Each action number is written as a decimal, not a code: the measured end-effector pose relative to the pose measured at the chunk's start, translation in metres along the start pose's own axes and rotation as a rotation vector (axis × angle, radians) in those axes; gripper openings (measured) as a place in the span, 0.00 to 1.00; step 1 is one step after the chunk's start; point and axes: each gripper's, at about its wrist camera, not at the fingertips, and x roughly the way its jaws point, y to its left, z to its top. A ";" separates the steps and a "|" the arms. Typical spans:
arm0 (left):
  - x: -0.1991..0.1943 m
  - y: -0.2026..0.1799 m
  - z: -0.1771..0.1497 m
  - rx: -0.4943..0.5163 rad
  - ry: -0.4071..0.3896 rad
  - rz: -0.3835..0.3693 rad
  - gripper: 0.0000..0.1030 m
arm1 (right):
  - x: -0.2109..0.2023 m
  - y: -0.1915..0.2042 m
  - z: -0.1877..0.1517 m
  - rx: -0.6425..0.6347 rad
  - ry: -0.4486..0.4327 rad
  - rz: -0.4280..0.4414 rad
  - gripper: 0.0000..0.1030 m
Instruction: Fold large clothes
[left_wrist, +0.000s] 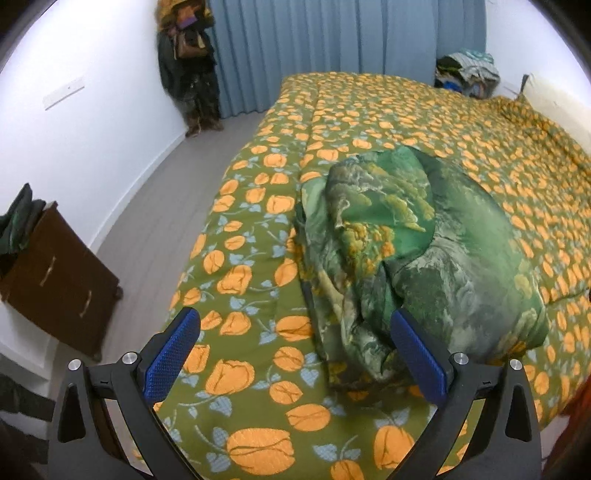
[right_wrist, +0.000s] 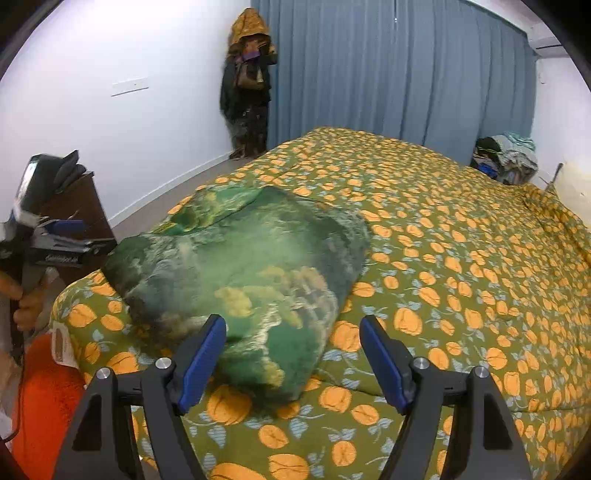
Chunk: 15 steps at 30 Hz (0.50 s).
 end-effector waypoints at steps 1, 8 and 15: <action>-0.002 0.002 0.000 -0.009 0.000 -0.005 0.99 | 0.000 -0.001 0.001 -0.006 -0.007 -0.016 0.74; -0.015 0.017 -0.005 -0.070 -0.013 -0.049 0.99 | -0.006 -0.012 0.006 0.007 -0.091 -0.006 0.74; -0.009 0.028 0.004 -0.066 0.064 -0.147 0.99 | 0.005 -0.008 0.001 -0.017 -0.063 0.031 0.74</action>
